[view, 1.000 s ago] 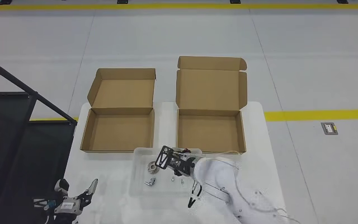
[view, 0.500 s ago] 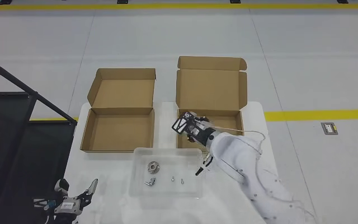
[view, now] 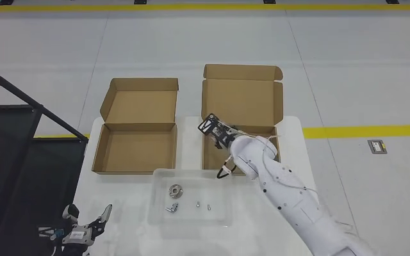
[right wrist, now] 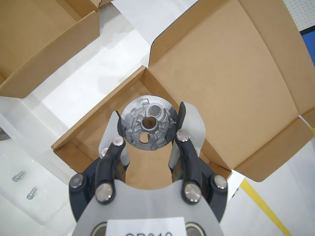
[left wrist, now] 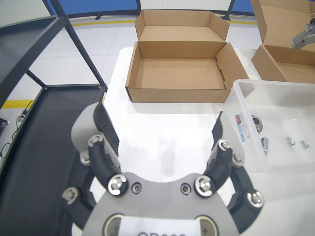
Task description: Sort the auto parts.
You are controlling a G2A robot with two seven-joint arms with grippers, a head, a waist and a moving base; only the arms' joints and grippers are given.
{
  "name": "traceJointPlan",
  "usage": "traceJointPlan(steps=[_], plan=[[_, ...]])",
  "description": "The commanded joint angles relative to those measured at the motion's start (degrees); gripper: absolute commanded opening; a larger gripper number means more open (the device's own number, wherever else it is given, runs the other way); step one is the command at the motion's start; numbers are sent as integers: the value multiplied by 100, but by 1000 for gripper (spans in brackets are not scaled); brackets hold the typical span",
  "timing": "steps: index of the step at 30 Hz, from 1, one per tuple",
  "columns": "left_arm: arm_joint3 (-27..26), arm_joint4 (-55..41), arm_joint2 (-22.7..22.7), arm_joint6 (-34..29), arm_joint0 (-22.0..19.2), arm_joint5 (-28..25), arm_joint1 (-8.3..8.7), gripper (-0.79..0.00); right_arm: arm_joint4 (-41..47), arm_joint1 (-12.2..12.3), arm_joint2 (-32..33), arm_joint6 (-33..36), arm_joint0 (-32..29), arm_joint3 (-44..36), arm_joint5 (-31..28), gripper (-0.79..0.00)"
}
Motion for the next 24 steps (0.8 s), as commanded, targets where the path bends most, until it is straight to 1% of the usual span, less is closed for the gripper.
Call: traceJointPlan(steps=[1, 8, 18, 20, 24], plan=[[0, 0, 0, 0, 0, 0, 0, 0, -57, -61, -101, 52, 113, 271, 38, -785], [0, 0, 0, 0, 0, 0, 0, 0, 88, -265, -284, -188, 358, 1028, 142, -785], [0, 0, 0, 0, 0, 0, 0, 0, 90, -265, -280, -192, 335, 1036, 162, -785], [0, 0, 0, 0, 0, 0, 0, 0, 7, -278, -272, 15, 246, 1094, 475, -785], [0, 0, 0, 0, 0, 0, 0, 0, 186, -338, -202, -31, 222, 1296, 655, -785]])
